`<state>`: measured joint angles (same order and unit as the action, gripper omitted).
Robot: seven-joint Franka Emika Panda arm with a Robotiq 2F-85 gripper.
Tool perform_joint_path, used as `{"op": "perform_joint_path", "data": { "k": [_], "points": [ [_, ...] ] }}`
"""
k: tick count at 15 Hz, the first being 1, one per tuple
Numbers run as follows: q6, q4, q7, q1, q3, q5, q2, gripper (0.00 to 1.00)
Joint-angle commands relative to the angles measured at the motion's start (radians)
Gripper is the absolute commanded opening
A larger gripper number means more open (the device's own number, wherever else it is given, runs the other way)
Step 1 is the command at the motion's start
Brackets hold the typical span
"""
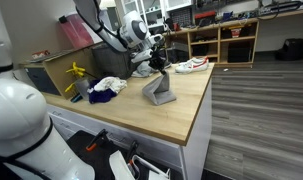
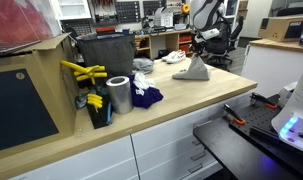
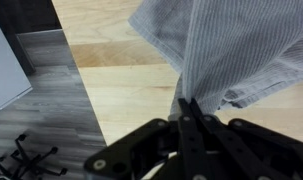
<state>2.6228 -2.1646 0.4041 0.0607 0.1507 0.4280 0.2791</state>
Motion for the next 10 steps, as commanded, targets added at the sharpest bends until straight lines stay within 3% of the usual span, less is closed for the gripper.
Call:
{"op": "perform_joint_path", "data": {
  "k": [1,10],
  "points": [
    [0.035,-0.049,-0.029,-0.005,0.008,-0.002,-0.002,0.0],
    [0.021,-0.096,-0.028,-0.025,0.043,-0.017,0.071,0.0]
  ]
}}
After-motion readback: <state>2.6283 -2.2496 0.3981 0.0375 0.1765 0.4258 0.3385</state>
